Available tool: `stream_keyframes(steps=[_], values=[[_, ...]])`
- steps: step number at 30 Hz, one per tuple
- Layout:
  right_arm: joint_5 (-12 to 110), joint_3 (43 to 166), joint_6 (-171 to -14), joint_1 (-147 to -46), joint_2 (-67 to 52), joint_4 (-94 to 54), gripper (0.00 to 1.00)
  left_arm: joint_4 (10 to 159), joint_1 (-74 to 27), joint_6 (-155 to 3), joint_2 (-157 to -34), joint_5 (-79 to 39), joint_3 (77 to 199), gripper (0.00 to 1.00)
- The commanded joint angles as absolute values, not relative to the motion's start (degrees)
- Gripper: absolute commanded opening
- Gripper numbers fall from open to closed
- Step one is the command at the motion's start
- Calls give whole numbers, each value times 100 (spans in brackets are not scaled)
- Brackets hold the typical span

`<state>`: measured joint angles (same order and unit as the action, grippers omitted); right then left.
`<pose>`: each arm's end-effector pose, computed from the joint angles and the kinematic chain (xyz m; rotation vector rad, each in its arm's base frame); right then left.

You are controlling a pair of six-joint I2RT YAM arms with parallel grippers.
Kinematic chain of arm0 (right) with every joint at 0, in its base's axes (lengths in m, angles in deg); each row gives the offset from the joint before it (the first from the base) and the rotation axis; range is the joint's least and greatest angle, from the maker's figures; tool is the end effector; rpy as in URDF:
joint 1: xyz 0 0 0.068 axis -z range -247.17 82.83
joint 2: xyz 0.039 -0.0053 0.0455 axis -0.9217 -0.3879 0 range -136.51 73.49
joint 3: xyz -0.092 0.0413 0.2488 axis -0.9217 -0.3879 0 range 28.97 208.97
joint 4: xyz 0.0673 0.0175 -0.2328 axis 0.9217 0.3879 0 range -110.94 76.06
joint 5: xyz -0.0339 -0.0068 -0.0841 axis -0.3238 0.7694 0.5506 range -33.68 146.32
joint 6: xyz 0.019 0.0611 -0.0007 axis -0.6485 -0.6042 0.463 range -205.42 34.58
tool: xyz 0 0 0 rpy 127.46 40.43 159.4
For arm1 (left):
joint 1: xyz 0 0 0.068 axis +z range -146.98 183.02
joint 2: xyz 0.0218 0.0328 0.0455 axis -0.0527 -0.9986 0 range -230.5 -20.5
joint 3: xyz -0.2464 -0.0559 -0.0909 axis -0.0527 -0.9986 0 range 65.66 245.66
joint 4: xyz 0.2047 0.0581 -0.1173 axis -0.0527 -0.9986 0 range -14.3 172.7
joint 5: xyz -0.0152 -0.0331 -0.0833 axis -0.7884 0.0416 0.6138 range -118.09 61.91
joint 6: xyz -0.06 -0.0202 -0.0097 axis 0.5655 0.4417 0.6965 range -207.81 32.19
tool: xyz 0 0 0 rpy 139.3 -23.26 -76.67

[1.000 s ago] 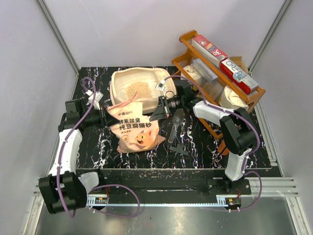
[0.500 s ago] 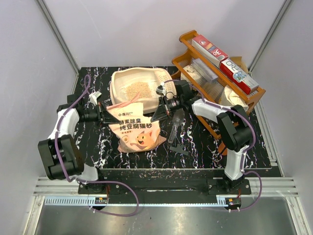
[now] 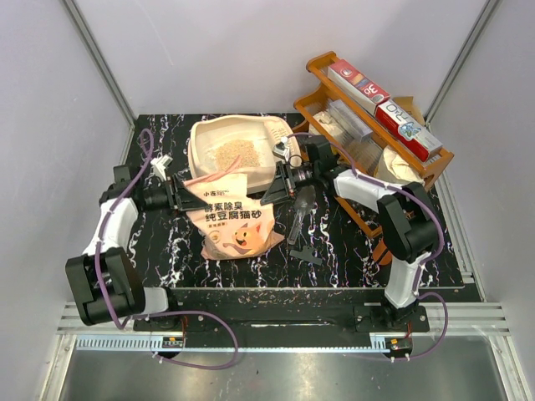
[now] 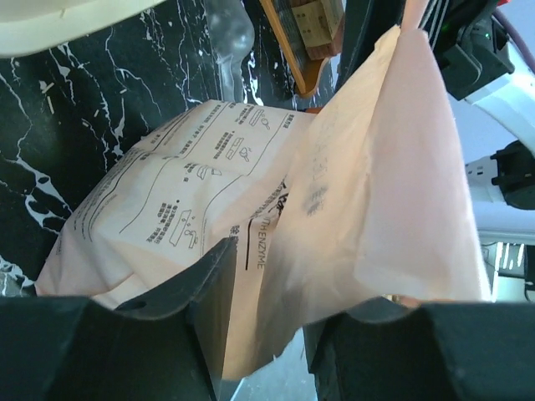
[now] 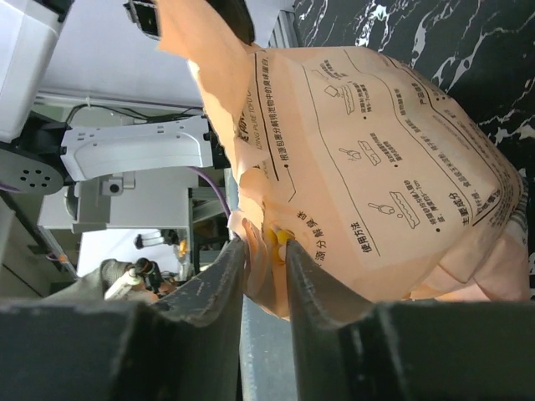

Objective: Fill the litter box with clean litter

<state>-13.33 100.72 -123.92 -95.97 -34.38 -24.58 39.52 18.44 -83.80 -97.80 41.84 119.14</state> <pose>0.3228 0.2305 0.2272 -0.6477 2.2525 1.9339 0.2329 0.0160 0.2469 -0.0635 2.2443 -1.5019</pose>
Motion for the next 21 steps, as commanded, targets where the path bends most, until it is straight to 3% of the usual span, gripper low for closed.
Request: stream_keyframes(steps=[1,5,10,11,12,13,17,20,21], values=[[-1101,9920,-12146,-9705,-3145,-3157,34,5983,1656,-7156,-9504,4125,11315,40],[-1013,9990,-11953,-9872,-3233,-3149,40,6784,1559,-6664,-9477,4081,10988,38],[-934,9999,-11934,-9961,-3338,-3333,40,7882,1568,-5838,-9354,4099,10567,31],[-977,9999,-11969,-9969,-3364,-3412,33,7988,1559,-5724,-9354,4142,10531,28],[-1230,10033,-12135,-9978,-3382,-3500,7,8032,1585,-5592,-9389,4178,10522,24],[-1363,10086,-12232,-9943,-3417,-3483,0,7946,1603,-5564,-9424,4230,10574,19],[-2241,10297,-13040,-9627,-3461,-3326,0,6489,1875,-6002,-9749,4843,11135,3],[-2603,10464,-13462,-9425,-3523,-2657,0,4584,2007,-7151,-10240,5423,11820,0],[-2682,10421,-13812,-9407,-3540,-2665,0,3248,1998,-8234,-10581,5522,12014,0]])
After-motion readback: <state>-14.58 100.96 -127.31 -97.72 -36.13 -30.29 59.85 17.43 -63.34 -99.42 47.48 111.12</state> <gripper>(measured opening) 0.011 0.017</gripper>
